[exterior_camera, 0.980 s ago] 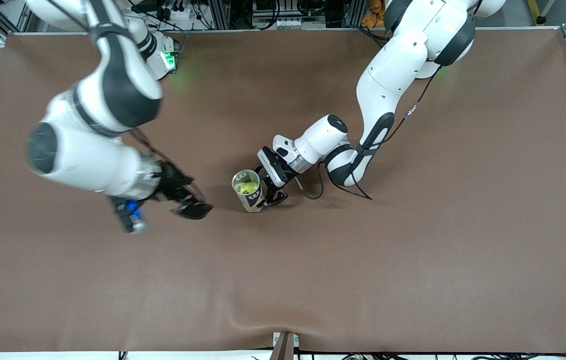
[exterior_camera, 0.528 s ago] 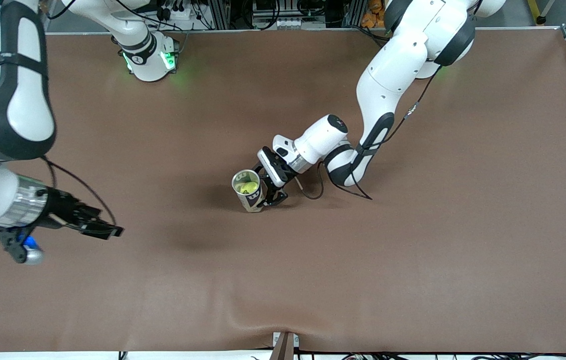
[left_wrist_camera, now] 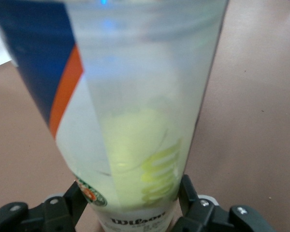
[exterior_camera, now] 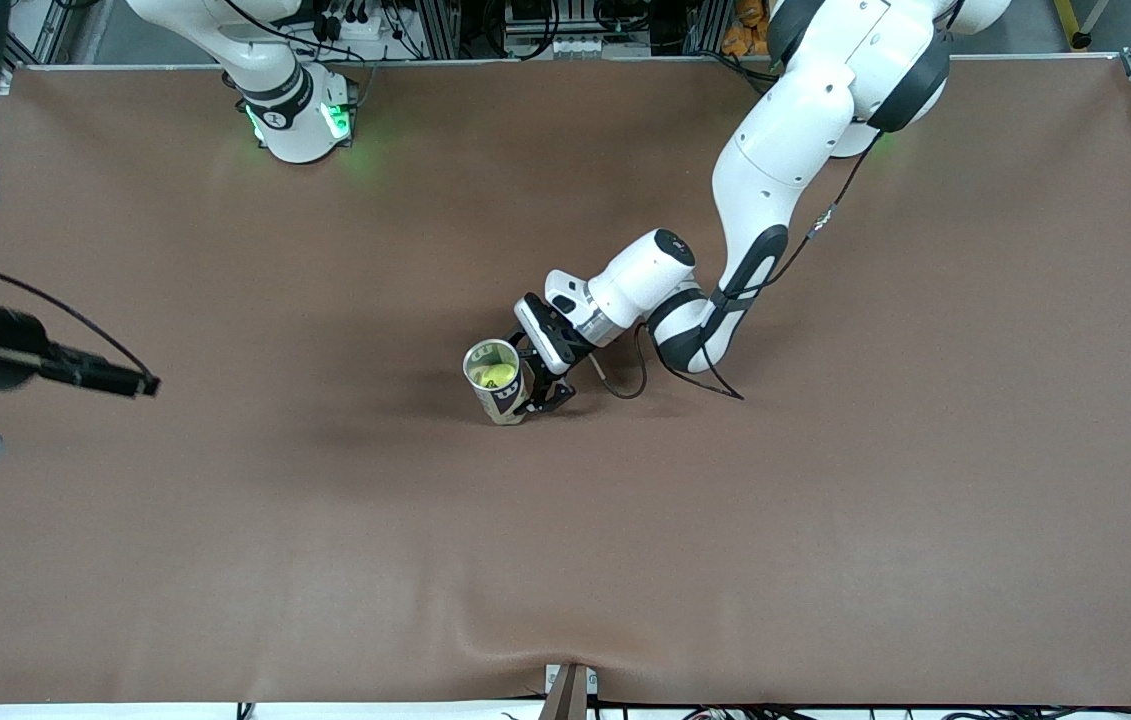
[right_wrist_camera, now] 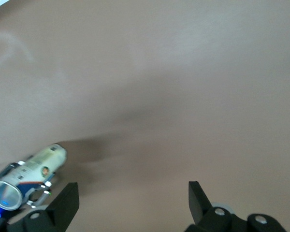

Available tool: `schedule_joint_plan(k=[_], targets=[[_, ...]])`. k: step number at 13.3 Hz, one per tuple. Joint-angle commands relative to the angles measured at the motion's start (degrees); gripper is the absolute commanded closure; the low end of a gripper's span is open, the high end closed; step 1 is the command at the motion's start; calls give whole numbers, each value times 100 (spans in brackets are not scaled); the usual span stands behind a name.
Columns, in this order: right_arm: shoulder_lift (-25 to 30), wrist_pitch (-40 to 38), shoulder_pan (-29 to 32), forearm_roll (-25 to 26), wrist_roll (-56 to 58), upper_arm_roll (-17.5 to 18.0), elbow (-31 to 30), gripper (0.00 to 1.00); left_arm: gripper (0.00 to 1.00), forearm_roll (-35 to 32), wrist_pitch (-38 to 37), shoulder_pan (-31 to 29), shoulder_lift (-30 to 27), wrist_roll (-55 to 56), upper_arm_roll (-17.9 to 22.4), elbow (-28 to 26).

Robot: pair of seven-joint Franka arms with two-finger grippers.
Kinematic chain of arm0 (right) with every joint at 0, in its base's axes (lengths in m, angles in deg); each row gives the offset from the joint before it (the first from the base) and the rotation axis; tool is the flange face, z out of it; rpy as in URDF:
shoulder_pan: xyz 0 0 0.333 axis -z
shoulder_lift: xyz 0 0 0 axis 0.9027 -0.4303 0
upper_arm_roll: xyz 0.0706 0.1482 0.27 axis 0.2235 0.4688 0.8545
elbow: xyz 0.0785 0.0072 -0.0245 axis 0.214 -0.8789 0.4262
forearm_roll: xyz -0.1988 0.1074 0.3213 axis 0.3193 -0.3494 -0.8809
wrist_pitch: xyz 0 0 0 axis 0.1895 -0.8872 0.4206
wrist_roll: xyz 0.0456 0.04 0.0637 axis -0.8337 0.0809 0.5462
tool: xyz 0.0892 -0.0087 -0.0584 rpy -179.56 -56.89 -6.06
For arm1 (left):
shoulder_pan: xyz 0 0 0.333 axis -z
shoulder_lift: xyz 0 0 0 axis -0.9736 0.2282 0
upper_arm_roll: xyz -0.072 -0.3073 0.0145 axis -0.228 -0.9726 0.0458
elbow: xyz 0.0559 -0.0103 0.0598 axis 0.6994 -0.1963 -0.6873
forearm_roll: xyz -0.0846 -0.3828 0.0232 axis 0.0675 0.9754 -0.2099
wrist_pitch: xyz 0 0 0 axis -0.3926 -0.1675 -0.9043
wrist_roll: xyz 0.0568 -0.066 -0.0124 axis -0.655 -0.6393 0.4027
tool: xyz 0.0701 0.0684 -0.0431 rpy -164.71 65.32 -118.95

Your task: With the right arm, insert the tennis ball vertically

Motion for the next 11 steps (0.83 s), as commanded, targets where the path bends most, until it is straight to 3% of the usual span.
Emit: schedule_joint_plan(k=[1,4,5,6,8,11], targets=[[984,-100,226,573,80,478,-758,0,19,-101,29,-48,-102,-7,-27,-63],[2022,495,322,600,972,426,-2137,0,10,-101,20,-48,-110,-7,-27,-63],[2338,776,410,609,1298,426,-2655,0,0,-101,29,-48,-110,-7,-27,-71],[2524,839,428,609,1354,426,-2895,0,0,-101,20,-48,-110,-7,-27,-71],[2492,814,411,670,1372,443,-2828,0,0,-127,20,-57,-137,2,-27,-98],[1992,149,350,1222,1363,470,-1628,0,0,-136,20,-118,-145,2,-114,-168]])
